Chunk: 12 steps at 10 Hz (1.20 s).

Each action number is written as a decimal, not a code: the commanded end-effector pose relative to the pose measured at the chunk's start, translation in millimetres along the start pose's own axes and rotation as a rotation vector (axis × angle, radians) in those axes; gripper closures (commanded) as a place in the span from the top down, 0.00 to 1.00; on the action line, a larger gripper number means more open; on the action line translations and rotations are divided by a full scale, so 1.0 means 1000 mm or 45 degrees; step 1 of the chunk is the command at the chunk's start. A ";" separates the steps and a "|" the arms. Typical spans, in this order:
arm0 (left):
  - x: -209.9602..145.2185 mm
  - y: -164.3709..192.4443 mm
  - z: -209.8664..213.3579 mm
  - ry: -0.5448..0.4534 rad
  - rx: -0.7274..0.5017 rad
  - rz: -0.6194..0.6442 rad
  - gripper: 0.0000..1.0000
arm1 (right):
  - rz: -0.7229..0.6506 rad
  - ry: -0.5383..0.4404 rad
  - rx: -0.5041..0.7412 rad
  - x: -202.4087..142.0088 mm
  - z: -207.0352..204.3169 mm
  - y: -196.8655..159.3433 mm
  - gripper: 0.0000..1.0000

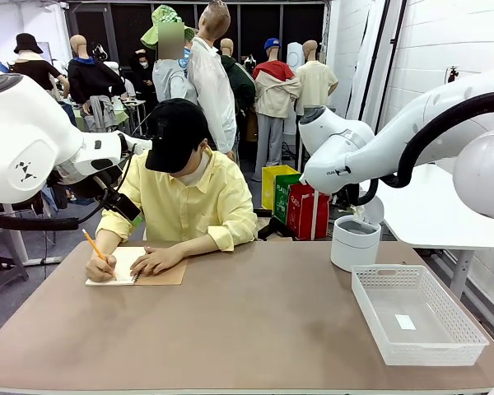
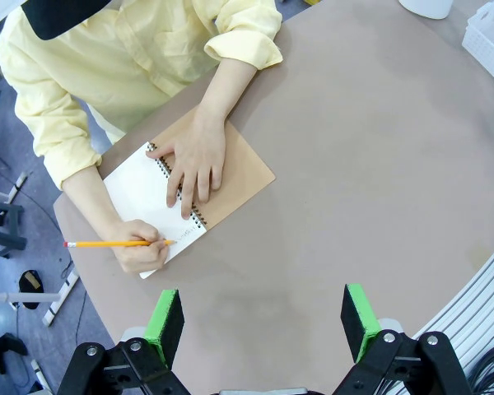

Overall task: Sort the paper based on its condition.
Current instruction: If a person hands you a paper, place it in the Organizing basket , and if it's crumpled, put it in the Trash can.

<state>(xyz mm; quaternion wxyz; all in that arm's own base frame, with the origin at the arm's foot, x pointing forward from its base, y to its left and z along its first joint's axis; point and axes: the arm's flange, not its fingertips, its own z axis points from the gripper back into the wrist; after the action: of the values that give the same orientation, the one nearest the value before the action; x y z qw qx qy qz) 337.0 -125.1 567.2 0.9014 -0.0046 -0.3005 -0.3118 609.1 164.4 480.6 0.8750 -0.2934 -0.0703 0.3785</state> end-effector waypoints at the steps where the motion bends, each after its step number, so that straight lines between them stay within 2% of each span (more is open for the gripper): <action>1: 0.000 0.001 0.000 -0.002 0.002 0.000 1.00 | -0.012 -0.025 -0.075 0.000 -0.021 0.002 0.22; 8: 0.000 0.001 0.000 -0.002 0.002 0.000 1.00 | -0.001 -0.011 -0.078 0.002 -0.067 0.009 0.22; 12: 0.000 0.001 0.000 -0.002 0.002 0.000 1.00 | 0.017 0.009 -0.106 0.006 -0.075 0.007 0.22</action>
<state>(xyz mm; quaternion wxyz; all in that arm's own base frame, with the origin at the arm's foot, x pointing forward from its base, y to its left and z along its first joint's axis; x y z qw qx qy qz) 337.0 -125.1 567.1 0.9014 -0.0046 -0.3005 -0.3118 632.6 138.1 418.7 0.8634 -0.3123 -0.0675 0.3904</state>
